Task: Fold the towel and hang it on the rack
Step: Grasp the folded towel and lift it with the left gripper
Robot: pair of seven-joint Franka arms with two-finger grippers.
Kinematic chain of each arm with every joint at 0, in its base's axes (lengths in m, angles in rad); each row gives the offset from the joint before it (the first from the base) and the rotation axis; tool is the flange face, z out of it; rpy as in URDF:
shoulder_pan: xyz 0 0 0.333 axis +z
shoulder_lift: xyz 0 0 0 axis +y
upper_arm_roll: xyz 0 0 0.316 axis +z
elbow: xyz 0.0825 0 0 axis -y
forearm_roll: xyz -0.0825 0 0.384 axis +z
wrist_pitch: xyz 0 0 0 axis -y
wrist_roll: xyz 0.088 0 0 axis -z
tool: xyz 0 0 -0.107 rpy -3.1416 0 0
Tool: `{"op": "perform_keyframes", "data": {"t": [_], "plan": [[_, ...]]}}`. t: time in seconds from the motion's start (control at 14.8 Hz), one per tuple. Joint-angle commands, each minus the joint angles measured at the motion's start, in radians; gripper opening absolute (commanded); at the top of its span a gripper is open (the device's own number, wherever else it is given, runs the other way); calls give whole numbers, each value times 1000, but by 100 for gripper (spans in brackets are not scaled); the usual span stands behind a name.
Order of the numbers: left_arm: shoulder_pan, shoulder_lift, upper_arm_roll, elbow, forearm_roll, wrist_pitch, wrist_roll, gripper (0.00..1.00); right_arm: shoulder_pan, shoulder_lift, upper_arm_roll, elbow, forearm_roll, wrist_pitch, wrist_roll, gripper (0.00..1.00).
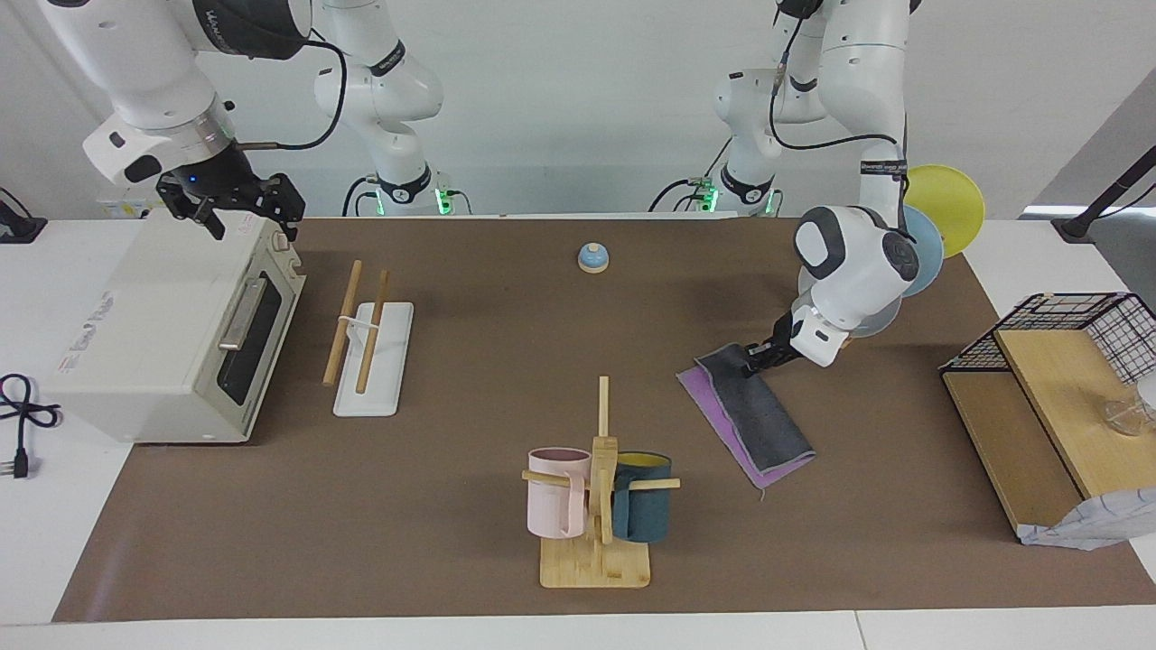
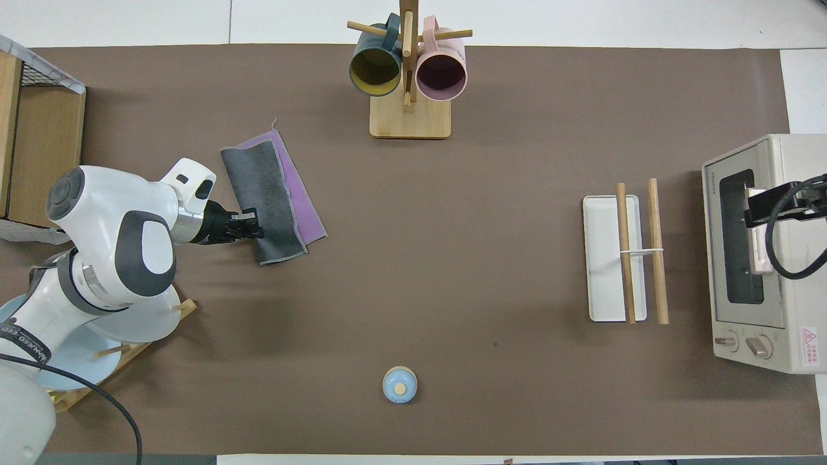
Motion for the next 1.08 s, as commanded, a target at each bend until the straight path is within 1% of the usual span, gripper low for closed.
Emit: {"op": "perform_keyframes", "data": {"t": [0.0,0.14,0.34,0.74,0.88,1.01], "plan": [[10,-6,-1,-2,-24,0,14,0,-7,-16,1,-17,17,11,-21,100],[13,-12,2,44,-31,-69,-8,0,-7,-16,1,-17,18,11,-19,100],[28,-19,-1,149,-22,-200,-175,0,-7,-16,1,-17,18,11,-19,100],[9,-55,-11,288,-8,-349,-617,0,-7,-16,1,-17,18,11,-19,100],[-20,-58,-15,352,59,-404,-811,0,-7,-16,1,-17,17,11,-19,100],[-27,-61,-55,409,74,-444,-994,0,-7,-16,1,-17,17,11,-21,100]]}}
